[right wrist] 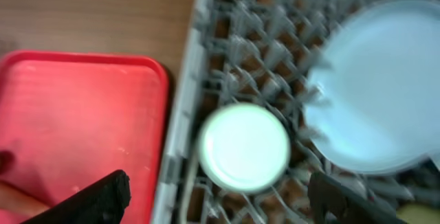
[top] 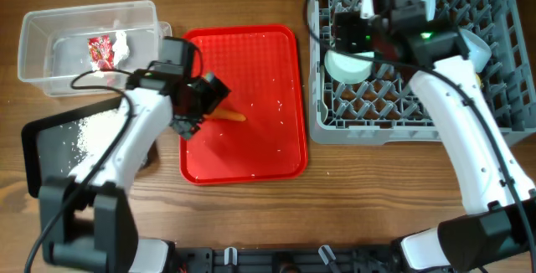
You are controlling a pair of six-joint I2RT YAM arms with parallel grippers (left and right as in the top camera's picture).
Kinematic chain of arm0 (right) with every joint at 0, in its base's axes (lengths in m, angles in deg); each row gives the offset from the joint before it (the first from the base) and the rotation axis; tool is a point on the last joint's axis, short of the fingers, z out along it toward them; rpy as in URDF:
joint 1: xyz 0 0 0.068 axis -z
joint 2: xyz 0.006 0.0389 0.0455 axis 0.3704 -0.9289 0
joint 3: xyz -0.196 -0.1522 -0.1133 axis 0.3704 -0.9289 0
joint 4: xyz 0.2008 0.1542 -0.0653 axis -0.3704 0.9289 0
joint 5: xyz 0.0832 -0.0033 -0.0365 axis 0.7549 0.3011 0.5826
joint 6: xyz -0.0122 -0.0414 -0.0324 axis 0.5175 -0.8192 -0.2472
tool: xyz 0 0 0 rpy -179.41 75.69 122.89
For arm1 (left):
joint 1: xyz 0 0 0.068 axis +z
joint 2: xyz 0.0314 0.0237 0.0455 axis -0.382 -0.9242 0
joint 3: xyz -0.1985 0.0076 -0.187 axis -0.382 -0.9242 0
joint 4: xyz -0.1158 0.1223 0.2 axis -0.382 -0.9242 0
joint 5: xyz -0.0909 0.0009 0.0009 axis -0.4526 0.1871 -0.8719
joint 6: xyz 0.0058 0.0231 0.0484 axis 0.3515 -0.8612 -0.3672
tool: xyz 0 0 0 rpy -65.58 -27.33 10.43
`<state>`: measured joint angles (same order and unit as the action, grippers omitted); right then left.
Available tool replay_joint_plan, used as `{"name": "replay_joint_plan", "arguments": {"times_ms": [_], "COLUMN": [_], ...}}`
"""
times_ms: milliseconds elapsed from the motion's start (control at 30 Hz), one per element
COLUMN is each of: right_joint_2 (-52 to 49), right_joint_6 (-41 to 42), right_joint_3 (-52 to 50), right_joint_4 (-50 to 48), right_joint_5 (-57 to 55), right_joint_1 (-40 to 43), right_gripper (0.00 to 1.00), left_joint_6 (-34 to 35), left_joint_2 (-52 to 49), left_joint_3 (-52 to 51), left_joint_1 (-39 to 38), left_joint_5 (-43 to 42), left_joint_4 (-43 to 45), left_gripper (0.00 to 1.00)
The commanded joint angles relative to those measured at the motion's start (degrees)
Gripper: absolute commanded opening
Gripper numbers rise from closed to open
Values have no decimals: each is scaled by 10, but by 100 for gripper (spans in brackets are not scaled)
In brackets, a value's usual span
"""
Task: Sort waste into correct bins and load items into the dishwasher rack
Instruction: 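Reach the left gripper to the carrot on the red tray and grasp it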
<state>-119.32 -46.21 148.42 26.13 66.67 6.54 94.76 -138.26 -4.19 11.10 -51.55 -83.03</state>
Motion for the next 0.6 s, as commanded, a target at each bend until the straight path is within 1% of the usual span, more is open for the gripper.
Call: {"name": "replay_joint_plan", "arguments": {"times_ms": [0, 233, 400, 567], "right_joint_2": [0, 0, 0, 0], "right_joint_6": [12, 12, 13, 12], "right_joint_3": [3, 3, 3, 3], "right_joint_4": [22, 26, 28, 32], "right_joint_5": [-8, -8, -7, -8], "right_joint_1": [24, 29, 29, 29], "right_gripper": [85, 85, 85, 85], "left_joint_6": [92, 94, 94, 87], "left_joint_2": [-45, -118, -145, -146], "left_joint_3": [4, 4, 4, 4], "left_joint_1": [-17, -20, -20, -20], "left_joint_5": [60, 72, 75, 79], "left_joint_4": [29, 79, 87, 78], "left_gripper": [100, 100, 100, 67]}}
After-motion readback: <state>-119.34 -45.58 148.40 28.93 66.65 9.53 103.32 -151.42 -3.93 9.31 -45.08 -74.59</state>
